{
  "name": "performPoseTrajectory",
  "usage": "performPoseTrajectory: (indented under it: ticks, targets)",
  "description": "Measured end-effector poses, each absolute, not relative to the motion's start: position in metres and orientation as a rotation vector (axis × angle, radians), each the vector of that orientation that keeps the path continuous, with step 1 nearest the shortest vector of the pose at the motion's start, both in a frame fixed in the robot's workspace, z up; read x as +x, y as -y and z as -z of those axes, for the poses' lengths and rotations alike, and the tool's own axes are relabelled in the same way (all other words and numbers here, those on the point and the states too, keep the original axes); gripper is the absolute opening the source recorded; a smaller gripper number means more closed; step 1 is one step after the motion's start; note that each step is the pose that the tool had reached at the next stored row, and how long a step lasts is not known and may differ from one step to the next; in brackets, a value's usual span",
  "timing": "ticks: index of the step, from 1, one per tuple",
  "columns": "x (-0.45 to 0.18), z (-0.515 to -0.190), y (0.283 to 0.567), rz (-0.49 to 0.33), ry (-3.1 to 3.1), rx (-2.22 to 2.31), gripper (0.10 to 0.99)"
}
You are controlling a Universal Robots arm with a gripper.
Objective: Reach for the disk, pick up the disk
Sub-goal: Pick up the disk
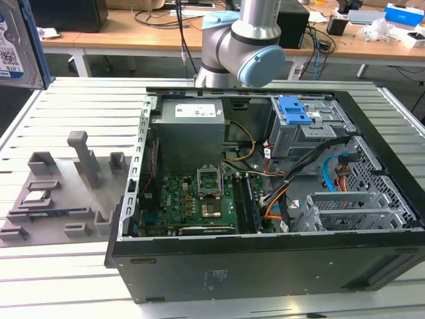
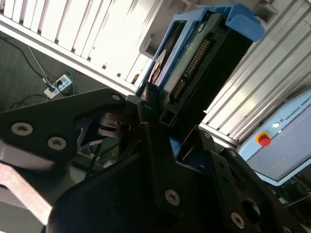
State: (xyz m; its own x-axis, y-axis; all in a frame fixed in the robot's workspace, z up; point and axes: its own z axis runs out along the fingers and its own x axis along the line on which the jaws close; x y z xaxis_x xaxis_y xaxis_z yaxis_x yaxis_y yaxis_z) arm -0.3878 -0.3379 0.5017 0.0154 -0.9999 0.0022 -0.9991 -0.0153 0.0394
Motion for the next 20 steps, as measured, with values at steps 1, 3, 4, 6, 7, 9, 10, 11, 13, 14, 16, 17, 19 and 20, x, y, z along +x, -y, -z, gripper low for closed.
performPoseTrajectory:
  ticks: [1, 3, 4, 6, 7, 9, 10, 11, 13, 14, 16, 17, 19, 20]
  targets:
    - [-0.388, -0.505, 0.338, 0.041, 2.183, 2.217, 0.365]
    - [-0.388, -0.513, 0.338, 0.041, 2.183, 2.217, 0.365]
    - [-0.388, -0.516, 0.338, 0.041, 2.183, 2.217, 0.365]
    - [-0.388, -0.520, 0.338, 0.041, 2.183, 2.217, 0.365]
    - [-0.388, -0.522, 0.338, 0.041, 2.183, 2.217, 0.365]
    - [-0.388, -0.526, 0.338, 0.041, 2.183, 2.217, 0.365]
    - [-0.388, -0.528, 0.338, 0.041, 2.183, 2.217, 0.365]
    - [-0.388, -0.530, 0.338, 0.041, 2.183, 2.217, 0.365]
    - [-0.388, -0.534, 0.338, 0.041, 2.183, 2.217, 0.365]
    - [-0.388, -0.535, 0.338, 0.041, 2.183, 2.217, 0.365]
    - [-0.388, -0.539, 0.338, 0.041, 2.183, 2.217, 0.365]
    - [-0.388, -0.542, 0.338, 0.041, 2.183, 2.217, 0.365]
    - [-0.388, -0.543, 0.338, 0.041, 2.184, 2.217, 0.365]
    - [-0.388, -0.543, 0.338, 0.041, 2.183, 2.217, 0.365]
